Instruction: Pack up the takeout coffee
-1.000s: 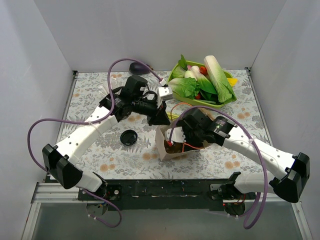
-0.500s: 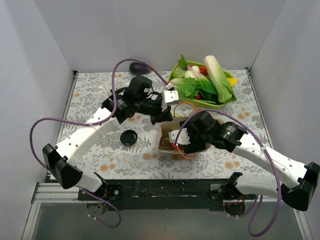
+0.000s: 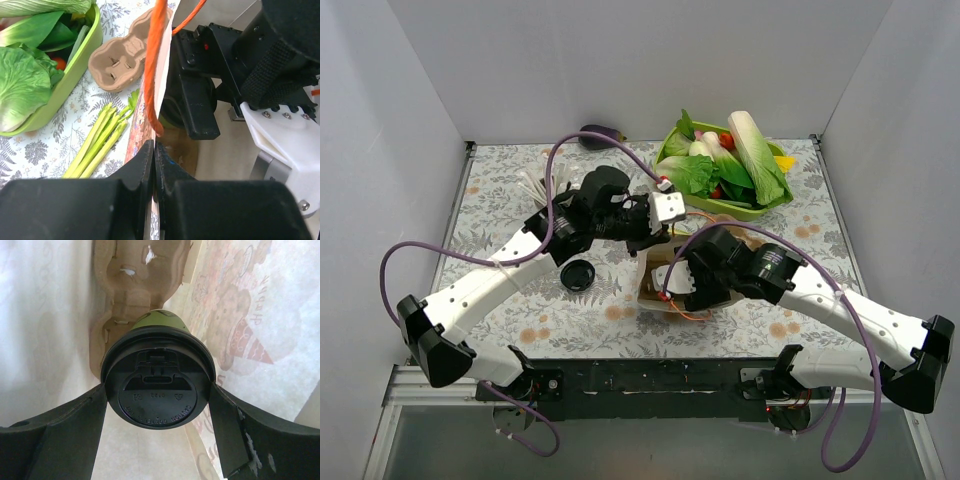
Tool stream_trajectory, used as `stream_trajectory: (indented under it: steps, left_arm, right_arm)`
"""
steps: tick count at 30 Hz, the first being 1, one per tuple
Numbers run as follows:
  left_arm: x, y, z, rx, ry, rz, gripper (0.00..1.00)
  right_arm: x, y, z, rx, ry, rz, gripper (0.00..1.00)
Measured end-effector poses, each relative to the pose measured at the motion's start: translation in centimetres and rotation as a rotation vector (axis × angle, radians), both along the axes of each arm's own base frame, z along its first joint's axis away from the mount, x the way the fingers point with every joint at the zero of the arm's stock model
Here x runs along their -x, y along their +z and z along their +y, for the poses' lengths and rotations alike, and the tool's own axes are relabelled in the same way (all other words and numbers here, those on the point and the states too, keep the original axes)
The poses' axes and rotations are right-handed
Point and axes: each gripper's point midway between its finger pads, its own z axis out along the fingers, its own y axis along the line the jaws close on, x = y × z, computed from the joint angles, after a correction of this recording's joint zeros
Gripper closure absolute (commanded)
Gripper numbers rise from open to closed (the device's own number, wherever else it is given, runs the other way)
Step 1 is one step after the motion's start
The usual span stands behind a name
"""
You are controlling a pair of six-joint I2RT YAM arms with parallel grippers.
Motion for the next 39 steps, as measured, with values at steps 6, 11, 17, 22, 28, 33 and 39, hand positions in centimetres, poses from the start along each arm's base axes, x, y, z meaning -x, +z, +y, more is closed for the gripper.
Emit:
stream_trajectory:
  steps: [6, 11, 17, 22, 28, 33, 39]
  left_arm:
    - [0.7, -0.2, 0.6, 0.015, 0.016, 0.023, 1.0]
    - [1.4, -0.3, 1.0, 0.044, 0.027, 0.042, 1.0]
    - [2.2, -0.3, 1.5, 0.084, 0.017, 0.031, 1.0]
    - [3.0, -0.4, 2.0, 0.109, 0.006, 0.021, 1.0]
    - [3.3, -0.7, 2.1, 0.124, -0.004, 0.018, 1.0]
    - [3.6, -0.7, 2.1, 0.131, -0.017, 0.015, 1.0]
    - [3.5, -0.7, 2.2, 0.133, -0.023, 0.013, 1.0]
  right_arm:
    - [1.0, -0.4, -0.6, 0.041, -0.002, 0.017, 0.99]
    - [1.7, -0.7, -1.4, 0.023, 0.006, 0.007, 0.99]
    - [2.1, -0.9, -1.9, 0.007, 0.028, -0.027, 0.99]
    - [1.9, -1.6, -1.7, 0.038, 0.024, -0.018, 0.99]
    - [1.8, -1.9, -1.7, 0.048, 0.003, -0.013, 0.99]
    - [1.4, -2.1, -1.6, 0.055, -0.012, -0.019, 0.99]
    - [0.8, -2.5, -1.3, 0.066, -0.025, -0.034, 0.99]
